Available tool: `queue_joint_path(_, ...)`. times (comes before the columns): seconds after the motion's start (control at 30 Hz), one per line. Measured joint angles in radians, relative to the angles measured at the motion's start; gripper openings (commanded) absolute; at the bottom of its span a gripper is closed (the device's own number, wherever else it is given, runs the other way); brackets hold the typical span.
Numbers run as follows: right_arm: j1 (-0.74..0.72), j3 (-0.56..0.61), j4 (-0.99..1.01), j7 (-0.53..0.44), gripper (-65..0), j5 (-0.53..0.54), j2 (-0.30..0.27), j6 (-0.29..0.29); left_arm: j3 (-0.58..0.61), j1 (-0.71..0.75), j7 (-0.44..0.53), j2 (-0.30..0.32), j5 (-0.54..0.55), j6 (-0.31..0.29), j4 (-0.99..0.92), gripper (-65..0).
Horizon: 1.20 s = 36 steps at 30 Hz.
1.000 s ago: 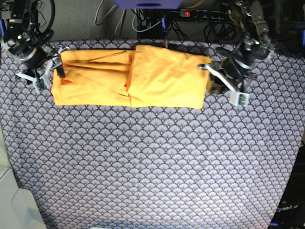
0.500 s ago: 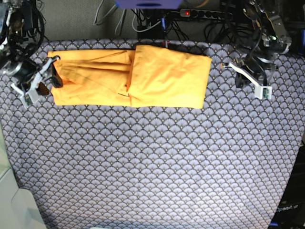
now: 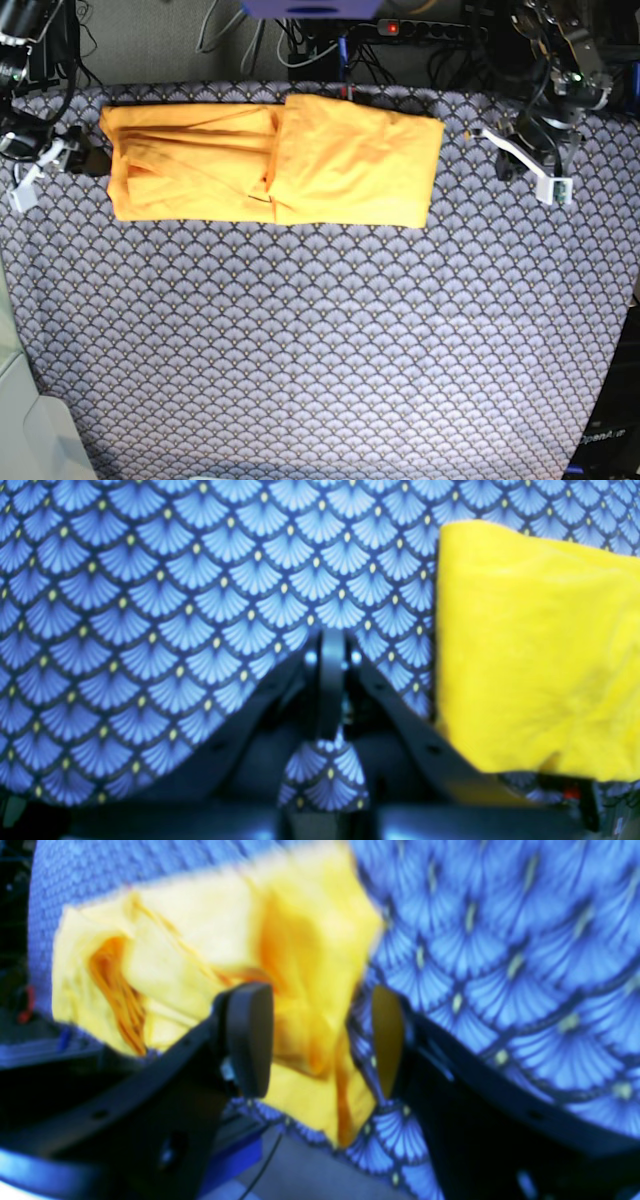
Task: Fold the T-shirt properly
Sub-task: 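Open both grippers and raise them away from the shirt, then grasp the other end of the folded shirt with the right gripper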
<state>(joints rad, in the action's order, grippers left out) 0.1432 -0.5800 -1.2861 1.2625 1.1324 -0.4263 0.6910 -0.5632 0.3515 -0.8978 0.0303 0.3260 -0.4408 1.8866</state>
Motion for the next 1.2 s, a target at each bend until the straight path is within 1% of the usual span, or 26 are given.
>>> queue_joint_path(0.07, -0.013, 0.026, -0.003, -0.007, -31.9, 0.011, -0.006, 0.000, 0.003, -0.001, -0.001, -0.002, 0.002, -0.001, 0.000, -65.0)
queue_joint_path(0.37, -0.017, 0.042, -0.009, -0.010, -31.9, 0.017, -0.006, 0.000, 0.002, -0.001, 0.002, 0.000, 0.000, 0.000, -0.001, -65.0)
queue_joint_path(0.57, -0.017, 0.145, -0.008, -0.011, -31.9, 0.018, -0.002, 0.000, 0.002, -0.003, 0.008, 0.000, 0.001, 0.000, -0.012, -65.0)
queue_joint_path(0.83, -0.017, 0.165, -0.005, -0.012, -31.9, 0.017, 0.002, 0.000, 0.002, -0.002, 0.009, 0.000, 0.000, 0.000, -0.059, -65.0)
queue_joint_path(0.93, -0.017, 0.169, -0.002, -0.056, -31.9, -0.035, 0.003, 0.000, 0.002, -0.002, 0.009, 0.000, 0.000, 0.000, -0.059, -65.0)
queue_joint_path(1.0, -0.018, 0.176, -0.001, -0.068, -31.9, -0.073, 0.001, 0.000, 0.002, -0.002, 0.009, 0.000, 0.001, 0.000, -0.058, -65.0)
queue_joint_path(1.07, -0.014, 0.200, -0.001, -0.087, -31.9, -0.077, -0.002, 0.000, 0.002, 0.000, 0.009, 0.000, 0.000, -0.001, -0.058, -65.0)
queue_joint_path(1.2, -0.014, 0.218, -0.001, -0.090, -31.9, -0.074, -0.003, 0.000, 0.001, 0.000, 0.009, 0.000, 0.000, 0.000, -0.056, -65.0)
